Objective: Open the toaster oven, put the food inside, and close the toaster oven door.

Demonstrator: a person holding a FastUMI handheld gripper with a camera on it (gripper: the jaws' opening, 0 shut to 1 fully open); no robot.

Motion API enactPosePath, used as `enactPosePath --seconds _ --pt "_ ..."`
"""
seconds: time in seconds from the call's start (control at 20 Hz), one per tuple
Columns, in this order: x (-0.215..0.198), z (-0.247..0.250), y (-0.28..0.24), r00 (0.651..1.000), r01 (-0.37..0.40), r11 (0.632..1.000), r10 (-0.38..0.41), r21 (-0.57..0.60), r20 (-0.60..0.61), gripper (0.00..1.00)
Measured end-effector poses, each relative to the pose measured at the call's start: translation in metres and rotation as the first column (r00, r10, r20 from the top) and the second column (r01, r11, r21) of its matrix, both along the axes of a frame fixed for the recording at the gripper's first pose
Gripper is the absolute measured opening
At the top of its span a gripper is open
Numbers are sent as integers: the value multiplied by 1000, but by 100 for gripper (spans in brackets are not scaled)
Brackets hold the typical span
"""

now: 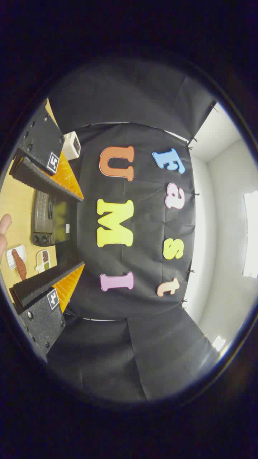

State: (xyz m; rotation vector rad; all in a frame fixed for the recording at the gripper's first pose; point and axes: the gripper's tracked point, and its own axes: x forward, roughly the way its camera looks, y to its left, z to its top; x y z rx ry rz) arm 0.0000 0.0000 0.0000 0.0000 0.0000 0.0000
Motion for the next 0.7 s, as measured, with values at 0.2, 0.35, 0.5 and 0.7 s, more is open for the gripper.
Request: enactPosePath --seconds 0.2,0.35,0.5,0.7 --pt "1 1 3 1000 2 1000 -2 -11 -11 100" --pt "5 3 6 1000 0 1000 -1 -7 -21 100" --pt "10 8 6 1000 14 1000 -14 -3 -10 100" --pt "35 11 8 999 46 999 -46 -4 -2 100"
